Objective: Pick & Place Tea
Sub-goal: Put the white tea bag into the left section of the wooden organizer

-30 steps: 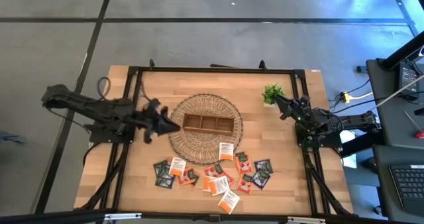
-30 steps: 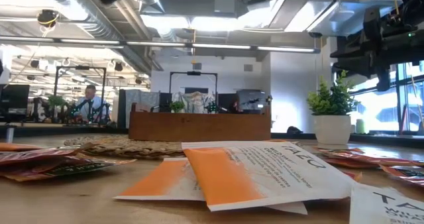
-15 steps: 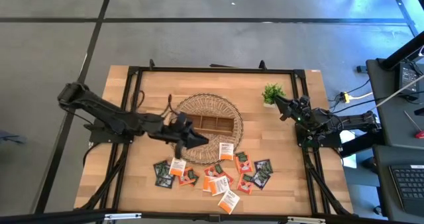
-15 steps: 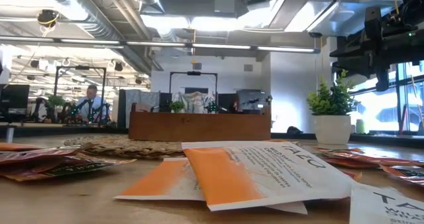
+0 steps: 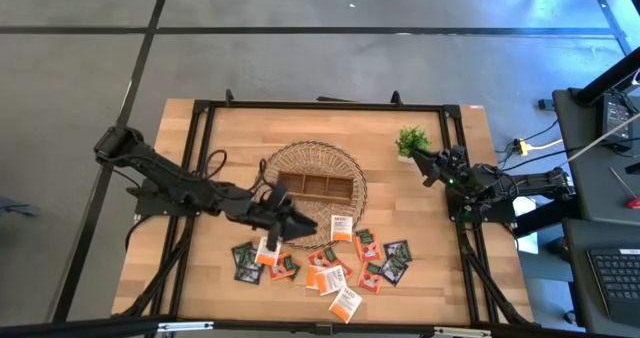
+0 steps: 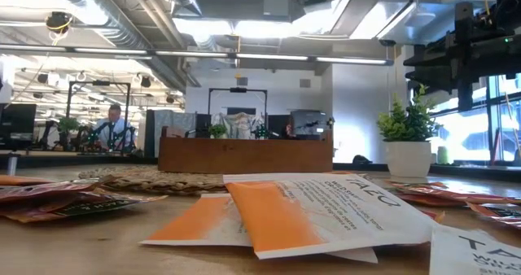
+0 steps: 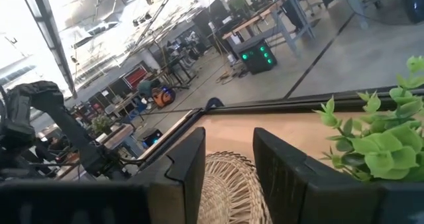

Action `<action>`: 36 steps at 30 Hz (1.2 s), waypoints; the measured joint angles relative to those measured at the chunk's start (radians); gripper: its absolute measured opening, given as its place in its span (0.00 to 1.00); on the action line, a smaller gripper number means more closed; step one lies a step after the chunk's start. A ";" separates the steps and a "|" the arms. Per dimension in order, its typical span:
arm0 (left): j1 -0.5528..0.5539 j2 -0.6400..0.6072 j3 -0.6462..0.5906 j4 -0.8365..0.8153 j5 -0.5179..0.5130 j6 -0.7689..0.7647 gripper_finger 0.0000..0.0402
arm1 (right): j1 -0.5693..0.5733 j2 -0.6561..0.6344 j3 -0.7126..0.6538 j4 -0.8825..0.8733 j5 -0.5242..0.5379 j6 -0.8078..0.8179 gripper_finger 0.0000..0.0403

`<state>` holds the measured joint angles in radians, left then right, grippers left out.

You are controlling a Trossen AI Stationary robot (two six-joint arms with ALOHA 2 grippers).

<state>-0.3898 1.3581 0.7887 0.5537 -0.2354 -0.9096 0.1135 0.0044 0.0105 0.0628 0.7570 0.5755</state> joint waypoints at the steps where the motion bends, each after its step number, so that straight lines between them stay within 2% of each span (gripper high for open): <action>1: -0.008 -0.001 0.000 -0.025 -0.001 -0.060 0.37 | 0.000 0.000 0.000 0.000 0.000 -0.005 0.32; 3: -0.036 -0.001 0.000 -0.101 0.004 -0.181 0.38 | 0.000 0.000 0.000 0.000 0.000 -0.006 0.32; 7: -0.127 -0.001 0.000 -0.285 0.095 -0.520 0.38 | 0.000 0.000 0.000 0.000 0.000 -0.012 0.32; 13: -0.271 -0.001 0.000 -0.646 0.113 -1.017 0.38 | 0.000 0.000 0.000 0.000 0.000 -0.035 0.32; 19: -0.394 -0.001 0.000 -0.894 0.202 -1.413 0.38 | 0.000 0.000 0.000 0.000 0.000 -0.035 0.32; 24: -0.412 0.024 0.000 -0.961 0.115 -1.430 0.38 | 0.000 0.000 0.000 0.000 0.000 -0.035 0.32; 36: -0.413 0.173 0.000 -0.944 0.143 -1.409 0.38 | 0.000 0.000 0.000 0.000 0.001 -0.025 0.32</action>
<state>-0.8025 1.5310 0.7883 -0.3903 -0.0921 -2.3188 0.1135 0.0044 0.0105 0.0631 0.7578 0.5504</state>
